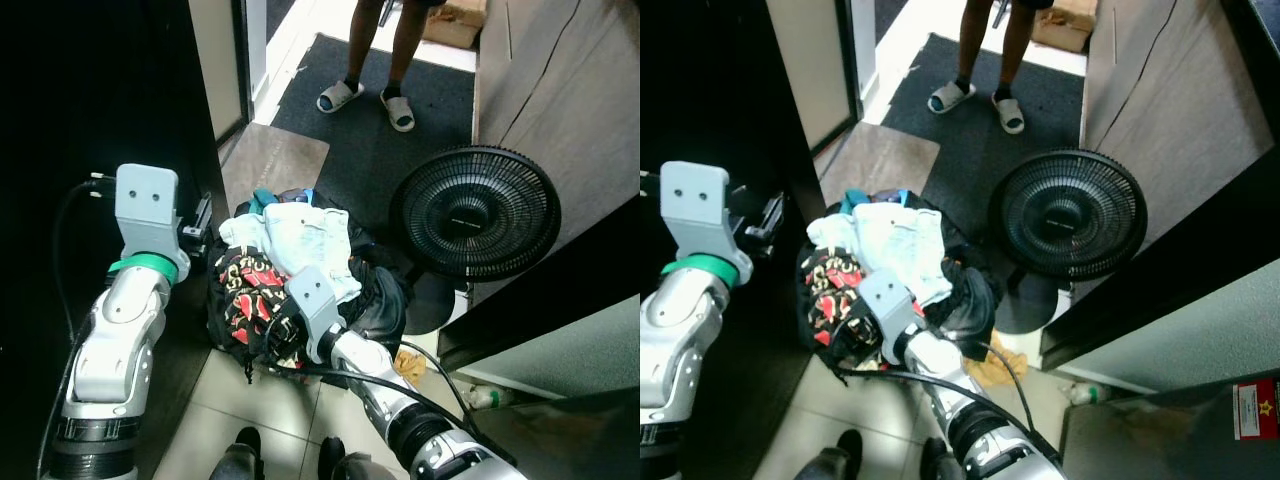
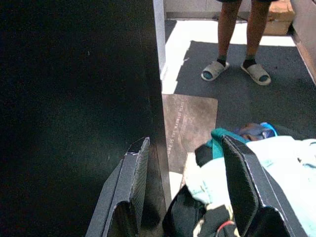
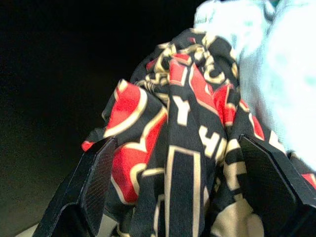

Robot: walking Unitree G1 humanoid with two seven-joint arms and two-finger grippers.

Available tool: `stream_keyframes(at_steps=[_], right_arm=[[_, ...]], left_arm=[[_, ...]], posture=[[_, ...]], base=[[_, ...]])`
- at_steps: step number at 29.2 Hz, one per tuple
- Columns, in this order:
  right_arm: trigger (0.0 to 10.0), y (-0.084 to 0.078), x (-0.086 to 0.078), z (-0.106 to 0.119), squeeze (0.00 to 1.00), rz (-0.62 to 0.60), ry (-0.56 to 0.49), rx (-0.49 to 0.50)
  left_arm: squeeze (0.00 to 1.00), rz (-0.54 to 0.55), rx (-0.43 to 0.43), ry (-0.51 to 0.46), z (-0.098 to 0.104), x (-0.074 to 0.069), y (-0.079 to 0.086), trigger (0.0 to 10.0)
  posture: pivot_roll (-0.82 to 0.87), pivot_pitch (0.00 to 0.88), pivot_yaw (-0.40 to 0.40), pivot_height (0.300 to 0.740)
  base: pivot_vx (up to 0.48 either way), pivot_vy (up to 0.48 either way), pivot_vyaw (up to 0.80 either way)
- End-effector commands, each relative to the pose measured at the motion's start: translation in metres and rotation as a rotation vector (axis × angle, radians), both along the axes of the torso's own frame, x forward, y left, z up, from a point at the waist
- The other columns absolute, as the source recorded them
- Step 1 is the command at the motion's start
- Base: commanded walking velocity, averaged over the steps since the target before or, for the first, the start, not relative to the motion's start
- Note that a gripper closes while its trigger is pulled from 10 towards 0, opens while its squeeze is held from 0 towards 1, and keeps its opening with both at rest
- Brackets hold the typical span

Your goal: Clothes washing

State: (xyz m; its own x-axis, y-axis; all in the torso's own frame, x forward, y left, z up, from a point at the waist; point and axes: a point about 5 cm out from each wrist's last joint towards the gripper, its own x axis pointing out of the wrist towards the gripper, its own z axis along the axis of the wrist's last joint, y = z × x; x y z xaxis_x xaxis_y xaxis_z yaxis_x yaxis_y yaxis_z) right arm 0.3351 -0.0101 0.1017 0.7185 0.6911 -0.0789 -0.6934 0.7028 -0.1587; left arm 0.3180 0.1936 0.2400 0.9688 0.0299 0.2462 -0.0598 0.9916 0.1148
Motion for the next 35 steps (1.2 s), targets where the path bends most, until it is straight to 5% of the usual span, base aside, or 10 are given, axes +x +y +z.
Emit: stream_keyframes(at_steps=[1, 9, 10, 14, 15, 16, 17, 35], right_arm=[[10.0, 0.008, -0.008, -0.01, 0.0, 0.013, 0.058, 0.007], [10.0, 0.006, -0.007, -0.023, 0.0, -0.035, 0.159, -0.024], [7.6, 0.004, -0.006, -0.025, 0.0, -0.056, 0.179, -0.044], [7.6, 0.004, -0.006, -0.025, 0.0, -0.056, 0.179, -0.044], [1.2, 0.001, -0.005, -0.027, 0.0, -0.075, 0.19, -0.06], [1.2, 0.001, -0.005, -0.027, 0.0, -0.075, 0.19, -0.06], [0.0, -0.003, -0.004, -0.028, 0.0, -0.092, 0.194, -0.062], [0.0, -0.015, 0.009, -0.01, 0.0, -0.145, 0.123, 0.053]], left_arm=[[0.0, 0.001, -0.007, 0.028, -0.007, -0.003, 0.001, 10.0], [0.0, 0.026, 0.007, 0.062, -0.01, -0.016, 0.006, 10.0], [0.0, 0.028, 0.008, 0.065, -0.01, -0.017, 0.006, 10.0], [0.0, 0.028, 0.008, 0.065, -0.01, -0.017, 0.006, 10.0], [0.0, 0.031, 0.01, 0.07, -0.01, -0.018, 0.006, 10.0], [0.0, 0.031, 0.01, 0.07, -0.01, -0.018, 0.006, 10.0], [0.0, 0.035, 0.012, 0.074, -0.01, -0.019, 0.007, 10.0], [0.0, 0.035, 0.007, 0.107, -0.011, -0.019, 0.005, 10.0]], posture=[[0.27, 0.396, -0.04, 0.74], [0.29, 0.433, -0.04, 0.74], [0.3, 0.437, -0.042, 0.74], [0.3, 0.437, -0.042, 0.74], [0.31, 0.437, -0.042, 0.74], [0.31, 0.437, -0.042, 0.74], [0.31, 0.437, -0.042, 0.74], [0.28, 0.406, -0.036, 0.74]], base=[[0.0, 0.0, 0.0], [0.0, 0.0, 0.0], [0.0, 0.0, 0.0], [0.0, 0.0, 0.0], [0.0, 0.0, 0.0], [0.0, 0.0, 0.0], [0.0, 0.0, 0.0], [0.0, 0.0, 0.0]])
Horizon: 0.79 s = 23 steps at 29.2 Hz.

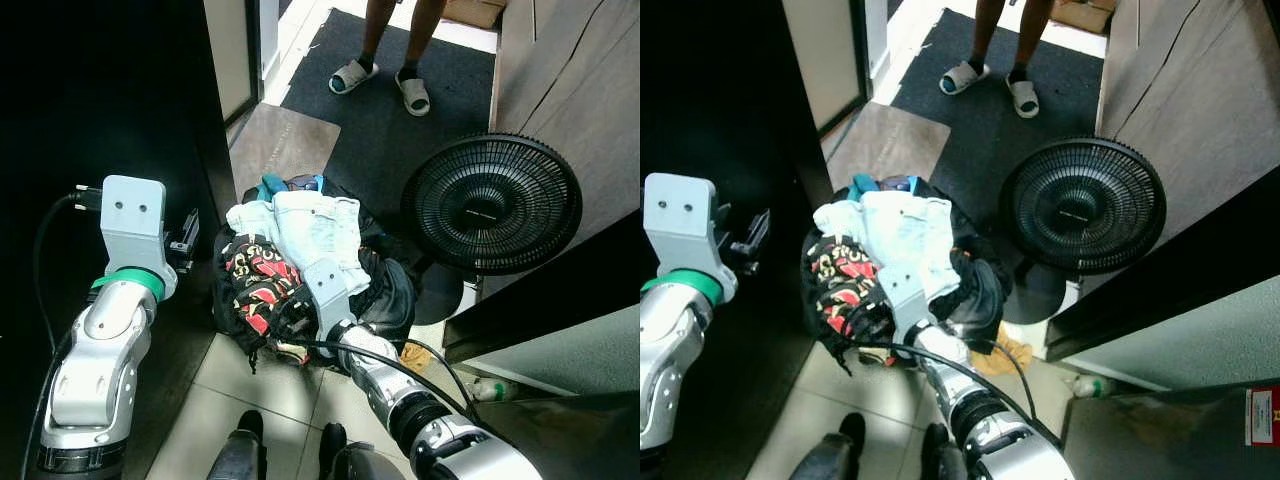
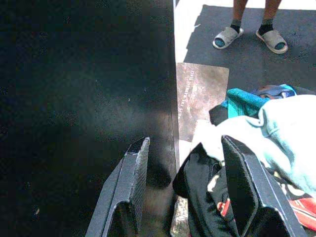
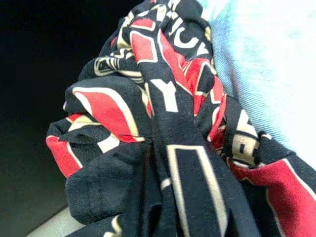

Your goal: Clothes washing

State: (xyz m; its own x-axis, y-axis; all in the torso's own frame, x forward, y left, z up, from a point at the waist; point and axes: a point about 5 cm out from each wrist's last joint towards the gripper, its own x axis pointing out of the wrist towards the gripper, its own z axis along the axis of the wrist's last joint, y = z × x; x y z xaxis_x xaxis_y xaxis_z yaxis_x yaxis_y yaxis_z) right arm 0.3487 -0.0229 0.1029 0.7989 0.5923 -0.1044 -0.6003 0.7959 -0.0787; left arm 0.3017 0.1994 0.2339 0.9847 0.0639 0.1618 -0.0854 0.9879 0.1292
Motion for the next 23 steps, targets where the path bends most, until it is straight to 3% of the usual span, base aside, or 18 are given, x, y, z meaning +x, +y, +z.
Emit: stream_keyframes(at_steps=[1, 5, 8, 11, 13, 14, 15, 16, 17, 18, 19, 20, 22, 23], right_arm=[[0.0, -0.002, -0.005, -0.011, 0.0, -0.009, 0.051, 0.012], [0.0, -0.007, 0.0, 0.001, 0.0, -0.017, -0.023, 0.047], [0.0, -0.015, 0.01, 0.034, 0.0, -0.039, -0.184, 0.137], [0.0, -0.018, 0.012, 0.043, 0.0, -0.043, -0.227, 0.163], [0.0, -0.038, 0.017, 0.131, 0.0, -0.078, -0.538, 0.329], [0.0, -0.038, 0.017, 0.131, 0.0, -0.078, -0.538, 0.329], [0.0, -0.05, 0.01, 0.178, 0.0, -0.088, -0.695, 0.391], [0.0, -0.05, 0.01, 0.178, 0.0, -0.088, -0.695, 0.391], [10.0, -0.061, -0.002, 0.22, 0.0, -0.093, -0.851, 0.419], [10.0, -0.061, -0.002, 0.22, 0.0, -0.093, -0.851, 0.419], [10.0, -0.071, -0.011, 0.252, 0.0, -0.106, -0.968, 0.423], [10.0, -0.071, -0.011, 0.252, 0.0, -0.106, -0.968, 0.423], [10.0, -0.096, -0.028, 0.301, 0.0, -0.162, -1.166, 0.404], [10.0, -0.096, -0.028, 0.301, 0.0, -0.162, -1.166, 0.404]], left_arm=[[0.0, -0.001, -0.002, 0.02, -0.005, -0.002, -0.001, 10.0], [0.0, -0.003, -0.004, 0.019, -0.006, -0.001, -0.002, 10.0], [0.0, -0.005, -0.008, 0.013, -0.006, 0.003, -0.003, 10.0], [0.0, -0.006, -0.01, 0.012, -0.006, 0.004, -0.003, 10.0], [0.0, -0.012, -0.019, -0.009, -0.002, 0.009, -0.002, 10.0], [0.0, -0.012, -0.019, -0.009, -0.002, 0.009, -0.002, 10.0], [0.0, -0.016, -0.026, -0.02, 0.001, 0.011, -0.002, 10.0], [0.0, -0.016, -0.026, -0.02, 0.001, 0.011, -0.002, 10.0], [0.0, -0.024, -0.035, -0.033, 0.003, 0.014, -0.002, 10.0], [0.0, -0.024, -0.035, -0.033, 0.003, 0.014, -0.002, 10.0], [0.0, -0.033, -0.044, -0.044, 0.006, 0.016, -0.003, 10.0], [0.0, -0.033, -0.044, -0.044, 0.006, 0.016, -0.003, 10.0], [0.0, -0.084, -0.068, -0.086, 0.018, 0.022, -0.016, 10.0], [0.0, -0.084, -0.068, -0.086, 0.018, 0.022, -0.016, 10.0]], posture=[[0.28, 0.406, -0.036, 0.74], [0.27, 0.382, -0.034, 0.74], [0.25, 0.346, -0.033, 0.74], [0.24, 0.333, -0.032, 0.74], [0.19, 0.272, -0.022, 0.74], [0.19, 0.272, -0.022, 0.74], [0.17, 0.251, -0.016, 0.74], [0.17, 0.251, -0.016, 0.74], [0.14, 0.224, -0.008, 0.74], [0.14, 0.224, -0.008, 0.74], [0.13, 0.217, -0.006, 0.74], [0.13, 0.217, -0.006, 0.74], [0.09, 0.164, 0.007, 0.74], [0.09, 0.164, 0.007, 0.74]], base=[[0.0, 0.0, 0.0], [0.0, 0.0, 0.0], [0.0, 0.0, 0.0], [0.0, 0.0, 0.0], [0.0, 0.0, 0.0], [0.0, 0.0, 0.0], [0.0, 0.0, 0.0], [0.0, 0.0, 0.0], [0.0, 0.0, 0.0], [0.0, 0.0, 0.0], [0.0, 0.0, 0.0], [0.0, 0.0, 0.0], [0.0, 0.0, 0.0], [0.0, 0.0, 0.0]])
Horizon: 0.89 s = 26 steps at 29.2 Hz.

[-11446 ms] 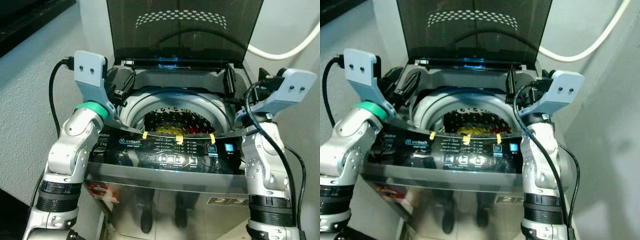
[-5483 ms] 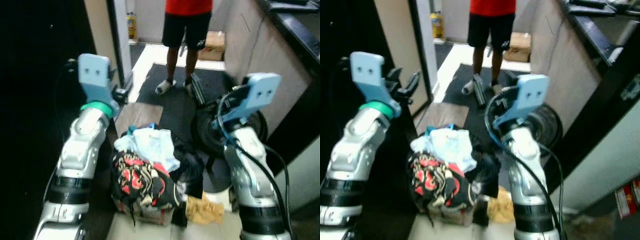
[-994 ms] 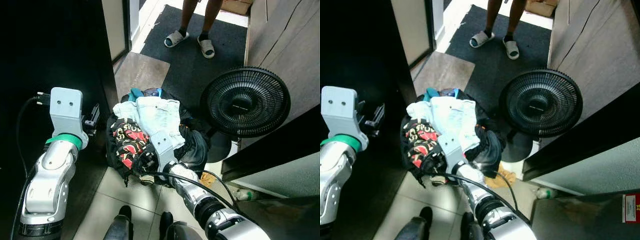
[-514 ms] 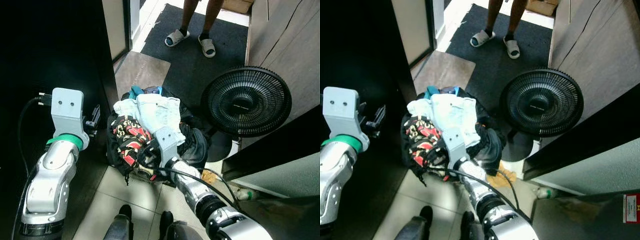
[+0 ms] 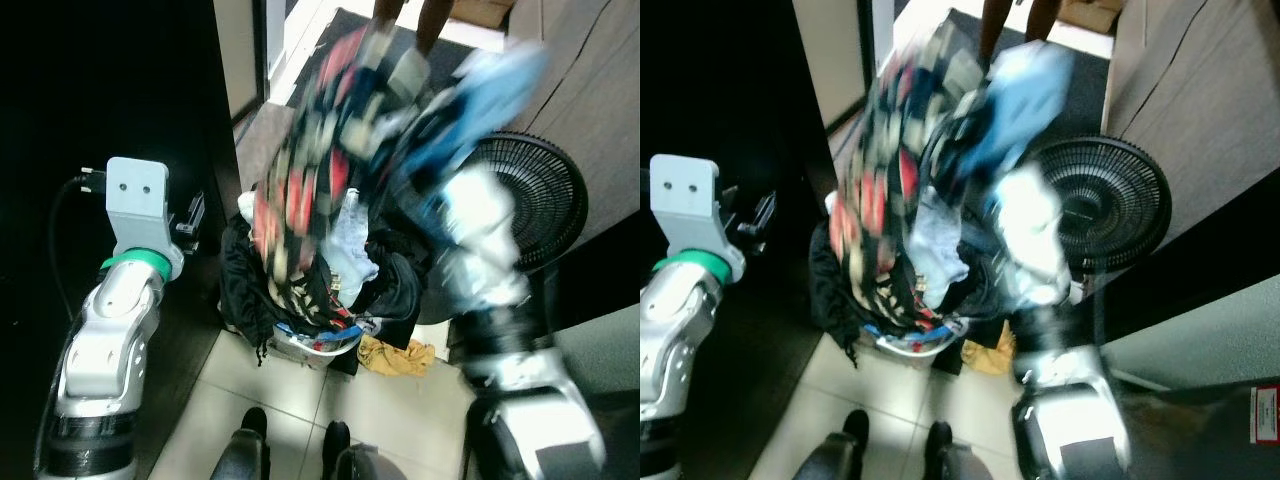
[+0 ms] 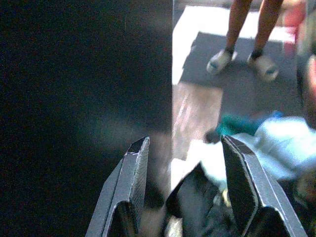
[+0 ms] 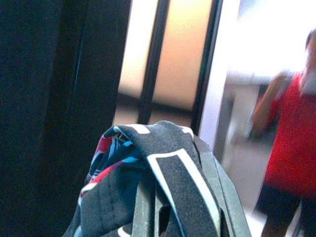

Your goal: Clothes washing

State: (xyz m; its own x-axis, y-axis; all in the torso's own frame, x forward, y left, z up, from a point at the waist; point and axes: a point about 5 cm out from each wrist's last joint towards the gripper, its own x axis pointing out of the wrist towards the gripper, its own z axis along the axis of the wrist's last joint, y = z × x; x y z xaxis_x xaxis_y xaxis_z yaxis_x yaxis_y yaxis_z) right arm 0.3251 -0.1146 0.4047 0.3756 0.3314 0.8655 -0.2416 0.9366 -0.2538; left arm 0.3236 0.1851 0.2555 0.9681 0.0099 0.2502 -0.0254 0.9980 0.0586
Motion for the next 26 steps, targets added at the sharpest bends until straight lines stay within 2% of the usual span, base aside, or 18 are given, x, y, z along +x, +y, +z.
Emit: stream_keyframes(at_steps=[1, 2, 3, 4, 5, 6, 7, 9, 11, 13, 14, 15, 16, 18, 20, 21, 22, 26], right_arm=[[10.0, -0.004, -0.004, -0.001, 0.0, -0.007, -0.021, 0.029], [10.0, -0.02, -0.013, 0.023, 0.0, -0.058, -0.106, 0.045], [10.0, -0.02, -0.013, 0.023, 0.0, -0.058, -0.106, 0.045], [10.0, -0.037, -0.026, 0.049, 0.0, -0.118, -0.209, 0.065], [10.0, -0.037, -0.026, 0.049, 0.0, -0.118, -0.209, 0.065], [10.0, -0.056, -0.044, 0.08, 0.0, -0.165, -0.326, 0.105], [10.0, -0.056, -0.044, 0.08, 0.0, -0.165, -0.326, 0.105], [10.0, -0.075, -0.078, 0.116, 0.0, -0.201, -0.47, 0.157], [10.0, -0.076, -0.084, 0.119, 0.0, -0.205, -0.488, 0.159], [10.0, -0.075, -0.083, 0.114, 0.0, -0.199, -0.458, 0.153], [10.0, -0.073, -0.064, 0.092, 0.0, -0.219, -0.346, 0.132], [10.0, -0.073, -0.064, 0.092, 0.0, -0.219, -0.346, 0.132], [10.0, -0.071, -0.045, 0.065, 0.0, -0.236, -0.223, 0.109], [10.0, -0.071, -0.045, 0.065, 0.0, -0.236, -0.223, 0.109], [10.0, -0.061, -0.008, -0.013, 0.0, -0.277, 0.103, 0.064], [10.0, -0.061, -0.008, -0.013, 0.0, -0.277, 0.103, 0.064], [10.0, -0.058, -0.001, -0.036, 0.0, -0.29, 0.192, 0.053], [10.0, -0.049, 0.003, -0.062, 0.0, -0.294, 0.272, 0.011]], left_arm=[[0.0, -0.015, -0.002, 0.006, -0.004, 0.0, -0.002, 10.0], [0.0, -0.05, -0.011, -0.027, 0.006, 0.002, -0.011, 10.0], [0.0, -0.05, -0.011, -0.027, 0.006, 0.002, -0.011, 10.0], [0.0, -0.083, -0.024, -0.061, 0.016, 0.006, -0.019, 10.0], [0.0, -0.083, -0.024, -0.061, 0.016, 0.006, -0.019, 10.0], [0.0, -0.116, -0.032, -0.091, 0.025, 0.009, -0.026, 10.0], [0.0, -0.116, -0.032, -0.091, 0.025, 0.009, -0.026, 10.0], [0.0, -0.153, -0.037, -0.122, 0.034, 0.013, -0.035, 10.0], [0.0, -0.16, -0.037, -0.127, 0.036, 0.013, -0.036, 10.0], [0.0, -0.162, -0.037, -0.13, 0.036, 0.014, -0.037, 10.0], [0.0, -0.165, -0.036, -0.129, 0.035, 0.013, -0.038, 10.0], [0.0, -0.165, -0.036, -0.129, 0.035, 0.013, -0.038, 10.0], [0.0, -0.166, -0.033, -0.127, 0.034, 0.012, -0.038, 10.0], [0.0, -0.166, -0.033, -0.127, 0.034, 0.012, -0.038, 10.0], [0.0, -0.166, -0.026, -0.12, 0.031, 0.009, -0.038, 10.0], [0.0, -0.166, -0.026, -0.12, 0.031, 0.009, -0.038, 10.0], [0.0, -0.167, -0.022, -0.119, 0.03, 0.008, -0.037, 10.0], [0.0, -0.166, -0.002, -0.127, 0.03, 0.006, -0.037, 10.0]], posture=[[0.09, 0.164, 0.007, 0.74], [0.07, 0.146, 0.016, 0.74], [0.07, 0.146, 0.016, 0.74], [0.05, 0.133, 0.024, 0.74], [0.05, 0.133, 0.024, 0.74], [0.02, 0.114, 0.037, 0.74], [0.02, 0.114, 0.037, 0.74], [0.02, 0.097, 0.043, 0.74], [0.02, 0.097, 0.043, 0.74], [0.02, 0.097, 0.043, 0.74], [0.03, 0.086, 0.042, 0.74], [0.03, 0.086, 0.042, 0.74], [0.04, 0.082, 0.042, 0.74], [0.04, 0.082, 0.042, 0.74], [0.05, 0.076, 0.041, 0.74], [0.05, 0.076, 0.041, 0.74], [0.05, 0.074, 0.04, 0.74], [0.05, 0.062, 0.038, 0.74]], base=[[0.0, 0.0, 0.0], [0.0, 0.0, 0.0], [0.0, 0.0, 0.0], [0.0, 0.0, 0.0], [0.0, 0.0, 0.0], [0.0, 0.0, 0.0], [0.0, 0.0, 0.0], [0.0, 0.0, 0.0], [0.0, 0.0, 0.0], [0.0, 0.0, 0.0], [0.0, 0.0, 0.0], [0.0, 0.0, 0.0], [0.0, 0.0, 0.0], [0.0, 0.0, 0.0], [0.0, 0.0, 0.0], [0.0, 0.0, 0.0], [0.0, 0.0, 0.0], [0.0, 0.0, 0.0]])
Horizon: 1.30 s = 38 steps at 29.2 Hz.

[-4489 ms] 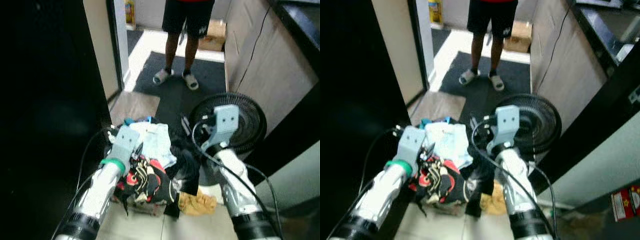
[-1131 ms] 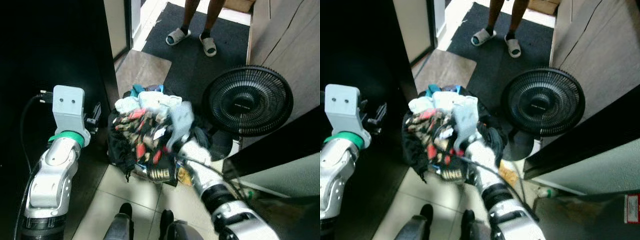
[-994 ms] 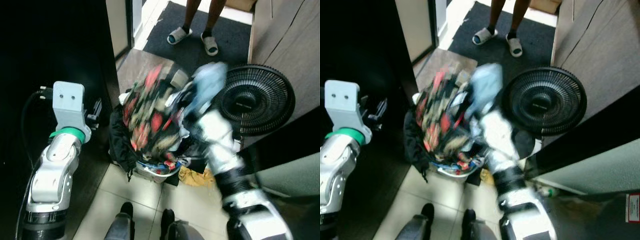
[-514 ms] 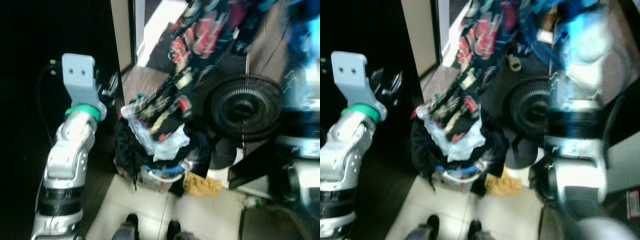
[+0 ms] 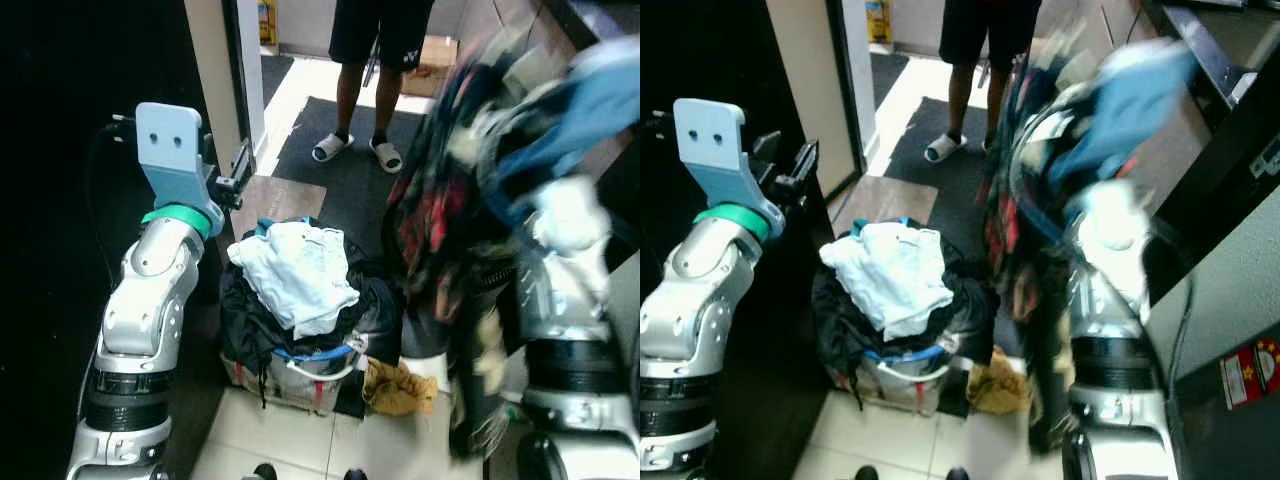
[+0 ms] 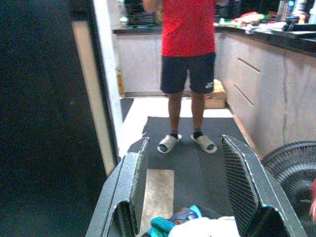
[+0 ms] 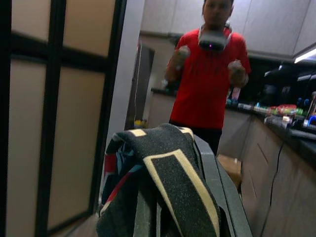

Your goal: Clothes washing

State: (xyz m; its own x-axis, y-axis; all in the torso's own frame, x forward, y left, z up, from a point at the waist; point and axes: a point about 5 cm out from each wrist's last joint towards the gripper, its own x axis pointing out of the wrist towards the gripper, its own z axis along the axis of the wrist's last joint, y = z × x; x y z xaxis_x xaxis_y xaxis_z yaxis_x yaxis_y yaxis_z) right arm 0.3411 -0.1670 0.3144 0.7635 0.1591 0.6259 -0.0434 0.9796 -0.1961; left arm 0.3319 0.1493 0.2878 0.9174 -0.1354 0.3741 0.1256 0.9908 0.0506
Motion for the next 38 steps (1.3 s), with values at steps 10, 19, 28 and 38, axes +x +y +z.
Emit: stream_keyframes(at_steps=[10, 19, 28, 38], right_arm=[[10.0, 0.011, -0.029, 0.006, 0.0, 0.047, -0.063, 0.016], [10.0, 0.015, -0.027, 0.006, 0.0, 0.041, -0.063, 0.008], [10.0, 0.01, -0.029, 0.011, 0.0, 0.027, -0.065, 0.004], [10.0, 0.01, -0.029, 0.01, 0.0, 0.035, -0.058, 0.008]], left_arm=[[0.0, 0.043, 0.002, -0.006, -0.011, -0.013, 0.008, 10.0], [0.0, 0.009, -0.037, -0.053, 0.0, -0.012, -0.004, 10.0], [0.0, 0.006, -0.049, -0.085, 0.008, -0.011, -0.005, 10.0], [0.0, 0.002, -0.057, -0.083, 0.008, -0.01, -0.009, 10.0]], posture=[[0.04, 0.0, 0.021, 0.74], [0.03, 0.0, 0.018, 0.74], [0.01, 0.0, 0.02, 0.74], [0.01, 0.0, 0.019, 0.74]], base=[[0.0, 0.0, 0.0], [0.0, 0.0, 0.0], [0.0, 0.0, 0.0], [0.0, 0.0, 0.0]])
